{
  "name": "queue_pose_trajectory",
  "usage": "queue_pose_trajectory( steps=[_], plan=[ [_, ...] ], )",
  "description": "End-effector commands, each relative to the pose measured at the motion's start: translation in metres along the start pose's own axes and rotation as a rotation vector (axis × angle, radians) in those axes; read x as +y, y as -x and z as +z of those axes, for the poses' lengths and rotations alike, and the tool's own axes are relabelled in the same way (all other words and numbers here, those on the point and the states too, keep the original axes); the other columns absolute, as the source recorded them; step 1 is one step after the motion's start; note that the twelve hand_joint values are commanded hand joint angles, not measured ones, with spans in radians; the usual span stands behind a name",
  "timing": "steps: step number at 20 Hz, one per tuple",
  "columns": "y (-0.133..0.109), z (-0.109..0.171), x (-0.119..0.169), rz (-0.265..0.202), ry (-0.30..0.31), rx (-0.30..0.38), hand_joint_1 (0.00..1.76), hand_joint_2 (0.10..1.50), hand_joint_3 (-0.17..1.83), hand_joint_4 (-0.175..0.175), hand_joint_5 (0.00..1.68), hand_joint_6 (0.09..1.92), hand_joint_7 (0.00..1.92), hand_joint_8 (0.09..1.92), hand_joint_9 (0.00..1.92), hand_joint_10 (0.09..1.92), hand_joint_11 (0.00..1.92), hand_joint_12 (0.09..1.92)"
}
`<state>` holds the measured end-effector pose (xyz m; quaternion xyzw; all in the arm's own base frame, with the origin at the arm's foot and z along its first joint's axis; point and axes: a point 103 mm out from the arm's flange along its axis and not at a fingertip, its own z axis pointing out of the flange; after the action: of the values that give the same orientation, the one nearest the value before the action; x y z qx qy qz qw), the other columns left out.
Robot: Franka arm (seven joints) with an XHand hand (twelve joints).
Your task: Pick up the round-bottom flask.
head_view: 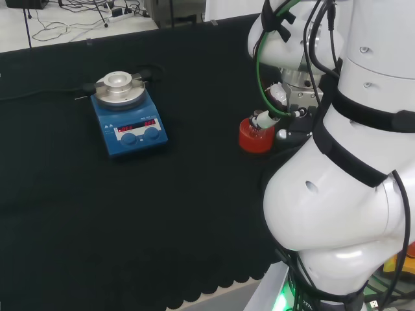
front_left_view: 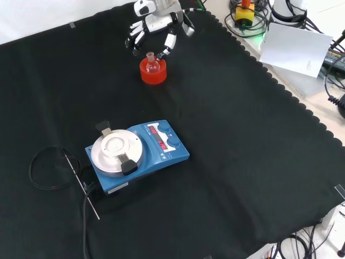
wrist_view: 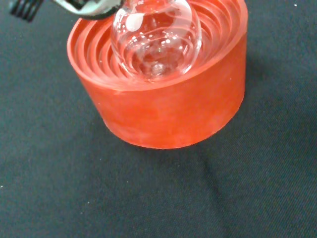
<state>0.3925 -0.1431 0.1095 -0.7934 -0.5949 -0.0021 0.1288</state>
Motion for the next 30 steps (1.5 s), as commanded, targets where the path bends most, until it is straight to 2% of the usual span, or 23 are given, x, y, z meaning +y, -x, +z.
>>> queue_pose_trajectory(
  steps=[1,5,15,23,30],
  plan=[
    [0.001,0.001,0.001,-0.001,-0.001,0.000,0.84,0.69,0.58,-0.043,0.54,0.55,0.13,0.61,0.30,0.68,0.00,1.41],
    [0.003,0.006,0.006,-0.013,-0.015,0.004,0.86,0.69,0.58,-0.041,0.57,0.58,0.14,0.61,0.31,0.68,0.00,1.42],
    [0.001,0.004,0.008,-0.029,0.002,-0.006,0.86,0.70,0.59,-0.043,0.63,0.66,0.15,0.62,0.33,0.68,0.00,1.43],
    [0.001,0.004,0.009,-0.057,0.016,-0.003,0.89,0.71,0.61,-0.062,0.79,0.75,0.20,0.64,0.40,0.68,0.07,1.42],
    [-0.002,0.004,0.011,-0.081,0.015,-0.007,0.90,0.71,0.63,-0.063,0.79,0.78,0.22,0.64,0.43,0.67,0.13,1.40]
  ],
)
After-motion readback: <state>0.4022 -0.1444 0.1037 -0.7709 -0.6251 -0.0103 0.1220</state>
